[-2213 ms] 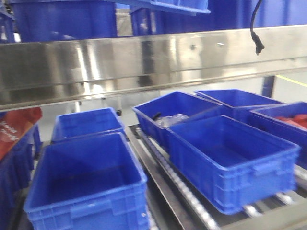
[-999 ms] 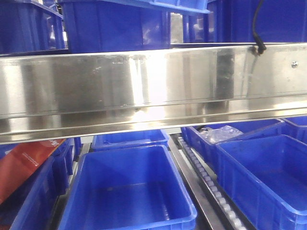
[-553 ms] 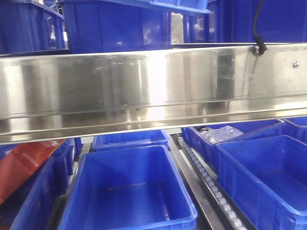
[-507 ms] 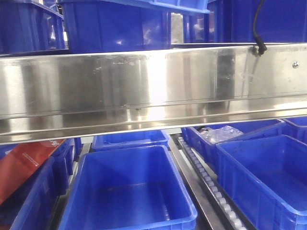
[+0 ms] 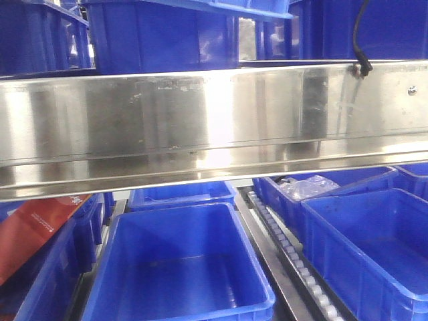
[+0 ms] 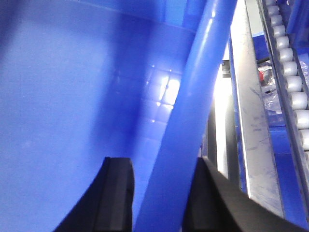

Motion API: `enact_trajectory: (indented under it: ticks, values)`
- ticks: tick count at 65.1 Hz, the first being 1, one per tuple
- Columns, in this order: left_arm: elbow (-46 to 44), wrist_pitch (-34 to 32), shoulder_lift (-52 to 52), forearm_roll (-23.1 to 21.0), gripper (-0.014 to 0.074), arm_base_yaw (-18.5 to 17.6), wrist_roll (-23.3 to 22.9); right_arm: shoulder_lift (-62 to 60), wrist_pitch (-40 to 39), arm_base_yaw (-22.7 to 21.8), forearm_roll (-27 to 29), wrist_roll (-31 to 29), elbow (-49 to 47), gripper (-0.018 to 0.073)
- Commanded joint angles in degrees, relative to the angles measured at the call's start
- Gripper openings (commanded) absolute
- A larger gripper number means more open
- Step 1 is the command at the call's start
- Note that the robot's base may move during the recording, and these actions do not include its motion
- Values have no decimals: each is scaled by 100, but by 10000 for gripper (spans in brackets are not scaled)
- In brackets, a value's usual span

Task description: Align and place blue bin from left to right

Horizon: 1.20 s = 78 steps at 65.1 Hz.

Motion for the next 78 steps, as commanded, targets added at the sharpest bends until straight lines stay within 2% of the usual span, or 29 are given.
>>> enact_trajectory:
  ticks: [1, 15, 43, 64, 70, 78]
  values:
    - [-154, -583, -205, -466, -111, -92, 56, -75, -514, 28, 146, 101, -77, -153]
    - [-154, -417, -205, -487, -111, -92, 56, -86, -344, 3, 146, 89, -77, -153]
    - [-154, 1305, 56, -439, -111, -105, 45, -86, -684, -106, 146, -318, -98, -153]
    - [-154, 1564, 540, -268, -107, -105, -102, 212, -827, -275, 146, -549, -98, -153]
    - [-154, 1650, 671, -270, -39, -105, -102, 372, -813, -275, 146, -549, -98, -119]
    - [-143, 1688, 784, -210, 147, -105, -102, 504, -834, -289, 146, -549, -98, 86]
